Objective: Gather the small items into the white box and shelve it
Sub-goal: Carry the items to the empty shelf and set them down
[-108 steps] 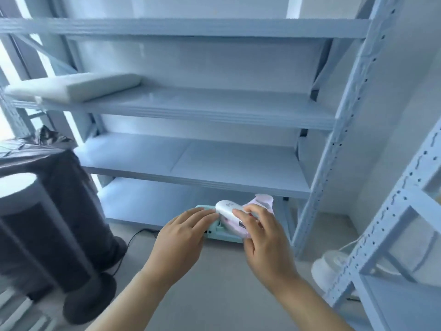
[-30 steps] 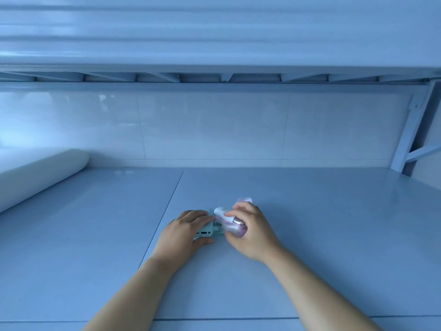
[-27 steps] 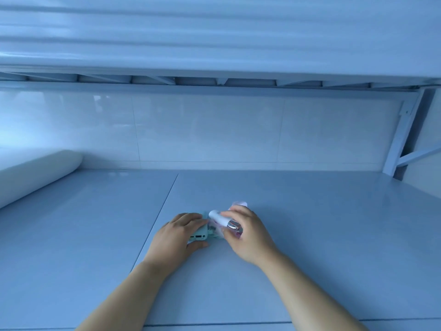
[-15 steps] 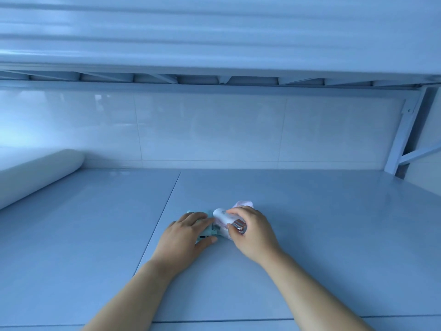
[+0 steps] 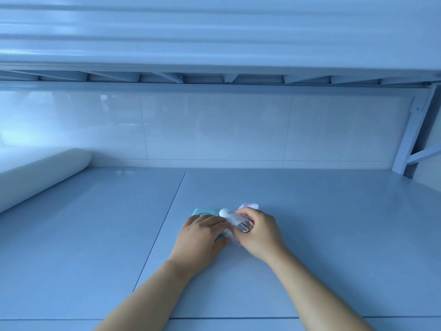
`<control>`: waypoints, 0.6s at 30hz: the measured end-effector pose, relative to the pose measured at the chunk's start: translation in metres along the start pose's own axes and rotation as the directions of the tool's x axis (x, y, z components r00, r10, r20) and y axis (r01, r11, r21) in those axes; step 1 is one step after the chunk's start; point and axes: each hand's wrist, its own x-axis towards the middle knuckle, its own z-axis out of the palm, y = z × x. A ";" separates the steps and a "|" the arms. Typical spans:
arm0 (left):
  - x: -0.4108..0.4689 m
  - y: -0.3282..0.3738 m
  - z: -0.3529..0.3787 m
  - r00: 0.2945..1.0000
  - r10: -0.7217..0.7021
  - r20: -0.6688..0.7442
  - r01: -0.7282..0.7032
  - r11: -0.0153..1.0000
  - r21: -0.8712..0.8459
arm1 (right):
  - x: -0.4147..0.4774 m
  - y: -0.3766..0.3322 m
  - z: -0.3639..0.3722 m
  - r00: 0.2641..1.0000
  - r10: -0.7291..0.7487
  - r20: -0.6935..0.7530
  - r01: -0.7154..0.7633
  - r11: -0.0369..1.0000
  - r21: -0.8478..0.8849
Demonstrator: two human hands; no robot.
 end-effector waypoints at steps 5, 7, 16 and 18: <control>0.000 0.003 0.000 1.000 -0.007 0.005 0.007 1.000 0.000 | 0.001 0.000 0.000 0.997 0.045 -0.068 -0.046 0.999 -0.013; 0.000 0.002 0.000 1.000 -0.030 0.007 0.030 1.000 0.003 | 0.004 0.001 -0.004 0.981 0.033 -0.192 -0.037 0.999 -0.020; 0.021 0.006 0.002 0.981 -0.178 0.083 0.167 0.978 0.124 | 0.007 0.012 -0.024 0.918 0.044 -0.395 -0.069 0.997 -0.047; 0.030 0.008 0.005 0.975 -0.205 0.087 0.190 0.969 0.155 | 0.007 0.016 -0.022 0.927 0.086 -0.366 -0.119 0.991 -0.068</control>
